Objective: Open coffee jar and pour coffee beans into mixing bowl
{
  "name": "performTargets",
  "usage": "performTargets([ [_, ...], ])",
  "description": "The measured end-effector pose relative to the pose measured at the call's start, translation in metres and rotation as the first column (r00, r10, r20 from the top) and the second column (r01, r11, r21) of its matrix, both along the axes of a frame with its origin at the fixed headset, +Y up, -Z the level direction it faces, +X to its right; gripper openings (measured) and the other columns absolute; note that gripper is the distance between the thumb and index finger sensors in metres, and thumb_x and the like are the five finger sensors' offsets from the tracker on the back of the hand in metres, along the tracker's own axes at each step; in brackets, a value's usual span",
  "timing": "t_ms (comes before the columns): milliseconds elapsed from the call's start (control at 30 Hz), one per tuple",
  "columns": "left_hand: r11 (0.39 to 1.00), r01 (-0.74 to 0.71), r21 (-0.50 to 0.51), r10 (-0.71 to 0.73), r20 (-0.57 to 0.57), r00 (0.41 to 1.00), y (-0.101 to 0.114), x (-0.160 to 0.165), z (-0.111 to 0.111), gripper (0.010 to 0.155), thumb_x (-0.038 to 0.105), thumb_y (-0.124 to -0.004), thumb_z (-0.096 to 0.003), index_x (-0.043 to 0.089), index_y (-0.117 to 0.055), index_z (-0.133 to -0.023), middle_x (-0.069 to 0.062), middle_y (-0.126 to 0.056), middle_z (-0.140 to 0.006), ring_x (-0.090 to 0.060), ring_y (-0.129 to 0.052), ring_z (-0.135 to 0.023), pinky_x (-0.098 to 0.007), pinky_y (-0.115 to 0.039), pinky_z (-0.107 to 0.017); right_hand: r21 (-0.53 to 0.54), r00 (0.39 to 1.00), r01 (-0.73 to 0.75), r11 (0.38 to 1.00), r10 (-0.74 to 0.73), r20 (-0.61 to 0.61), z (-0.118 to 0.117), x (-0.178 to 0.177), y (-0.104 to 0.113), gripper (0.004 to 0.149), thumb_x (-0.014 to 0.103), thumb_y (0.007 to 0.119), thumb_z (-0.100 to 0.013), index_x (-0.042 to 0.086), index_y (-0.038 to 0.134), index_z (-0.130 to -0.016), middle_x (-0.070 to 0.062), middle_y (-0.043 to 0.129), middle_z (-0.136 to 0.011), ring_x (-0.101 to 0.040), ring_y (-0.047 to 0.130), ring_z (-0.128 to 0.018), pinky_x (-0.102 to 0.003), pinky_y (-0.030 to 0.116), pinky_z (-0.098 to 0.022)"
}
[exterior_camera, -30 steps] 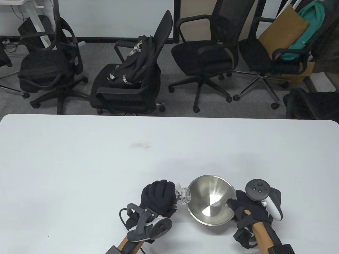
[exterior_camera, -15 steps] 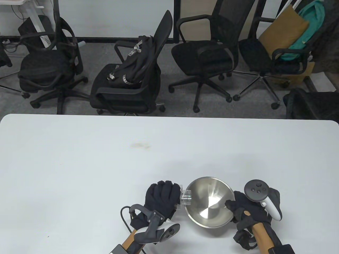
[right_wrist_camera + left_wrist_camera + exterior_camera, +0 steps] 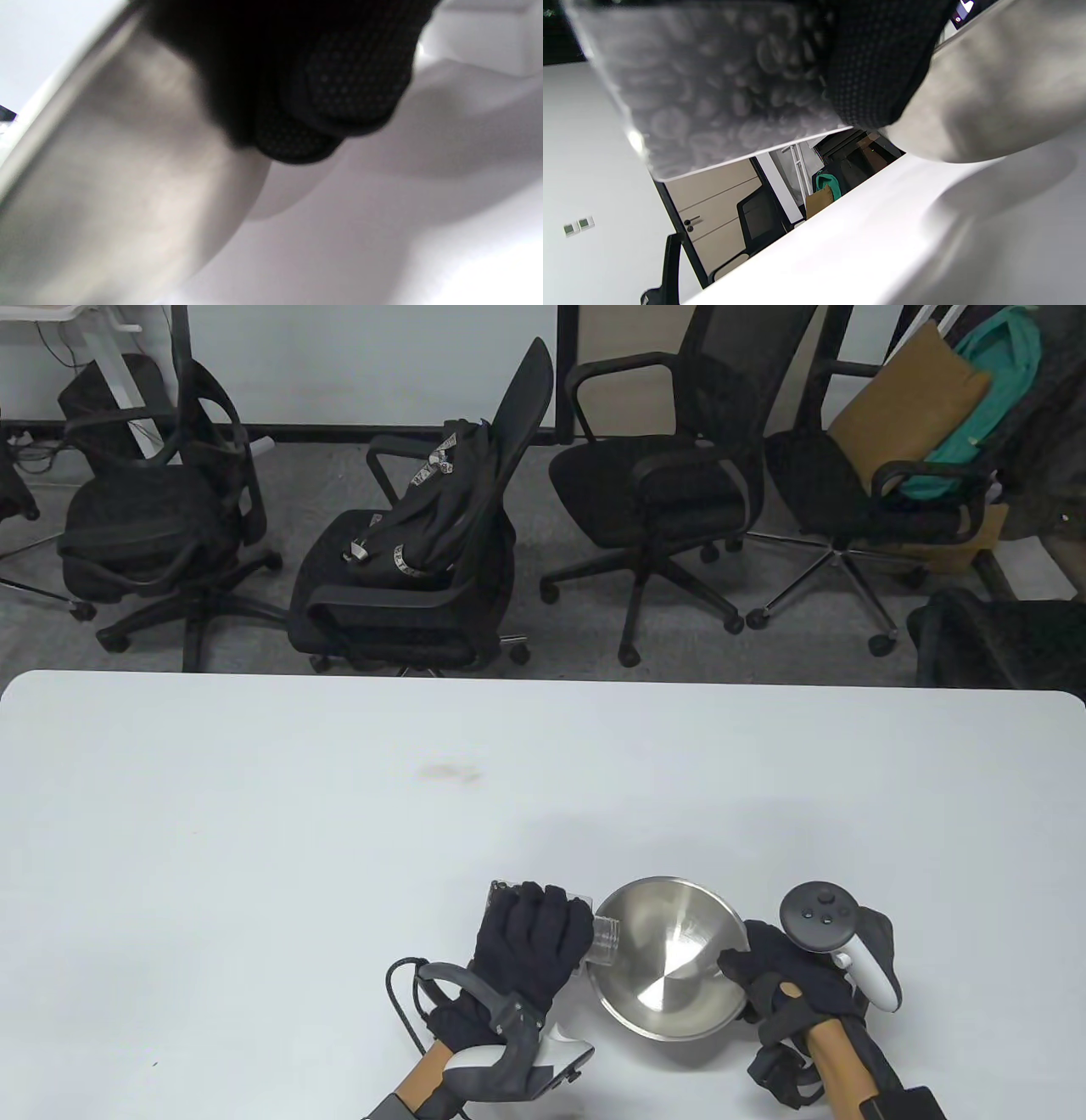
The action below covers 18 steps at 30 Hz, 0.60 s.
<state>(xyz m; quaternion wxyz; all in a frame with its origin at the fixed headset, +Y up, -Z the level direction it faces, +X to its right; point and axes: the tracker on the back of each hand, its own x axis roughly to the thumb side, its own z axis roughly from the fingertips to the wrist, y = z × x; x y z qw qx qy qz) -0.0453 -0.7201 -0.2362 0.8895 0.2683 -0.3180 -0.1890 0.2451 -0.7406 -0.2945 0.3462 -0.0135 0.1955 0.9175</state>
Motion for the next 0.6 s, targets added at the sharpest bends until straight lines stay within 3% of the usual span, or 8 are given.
performTargets([
  [600, 0.987, 0.104, 0.12, -0.108, 0.027, 0.994, 0.007, 0.0041, 0.0071, 0.087, 0.038, -0.101, -0.0463, 0.019, -0.05, -0.115, -0.018, -0.047, -0.112, -0.042, -0.057, -0.103, -0.064, -0.05, -0.077, 0.001, 1.0, 0.005, 1.0, -0.005, -0.018, 0.0003, -0.0026, 0.0004, 0.038, 0.01, 0.076, -0.067, -0.013, 0.066, -0.095, -0.014, 0.089, -0.077, -0.022, 0.1, -0.049, -0.024, 0.093, -0.038],
])
